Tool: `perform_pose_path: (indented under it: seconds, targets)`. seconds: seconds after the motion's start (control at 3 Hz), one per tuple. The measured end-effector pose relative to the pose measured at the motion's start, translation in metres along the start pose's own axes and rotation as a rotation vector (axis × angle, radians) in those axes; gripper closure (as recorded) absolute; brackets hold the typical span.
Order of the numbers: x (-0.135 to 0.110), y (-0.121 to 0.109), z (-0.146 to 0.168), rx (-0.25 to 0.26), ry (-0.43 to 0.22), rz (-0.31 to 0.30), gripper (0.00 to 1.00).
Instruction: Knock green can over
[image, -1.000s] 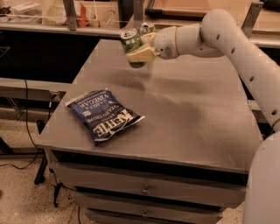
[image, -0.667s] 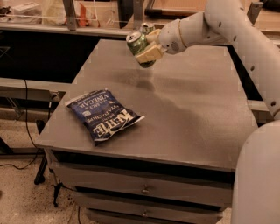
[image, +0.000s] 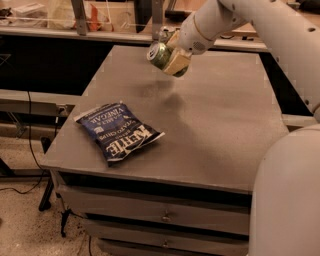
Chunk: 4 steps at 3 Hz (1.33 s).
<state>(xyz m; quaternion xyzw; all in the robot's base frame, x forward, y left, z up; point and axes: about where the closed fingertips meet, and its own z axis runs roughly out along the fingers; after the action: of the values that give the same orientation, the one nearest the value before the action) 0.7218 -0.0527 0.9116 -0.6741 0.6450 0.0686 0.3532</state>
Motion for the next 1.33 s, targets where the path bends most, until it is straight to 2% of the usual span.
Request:
perform_pose_path:
  seconds: [0.33, 0.67, 1.0, 1.33]
  targets:
    - [-0.007, 0.017, 0.004, -0.017, 0.204, -0.129, 1.00]
    - [-0.006, 0.031, 0.013, -0.063, 0.371, -0.252, 1.00]
    - [-0.003, 0.040, 0.019, -0.123, 0.472, -0.337, 1.00]
    - [-0.004, 0.044, 0.023, -0.178, 0.505, -0.372, 0.82]
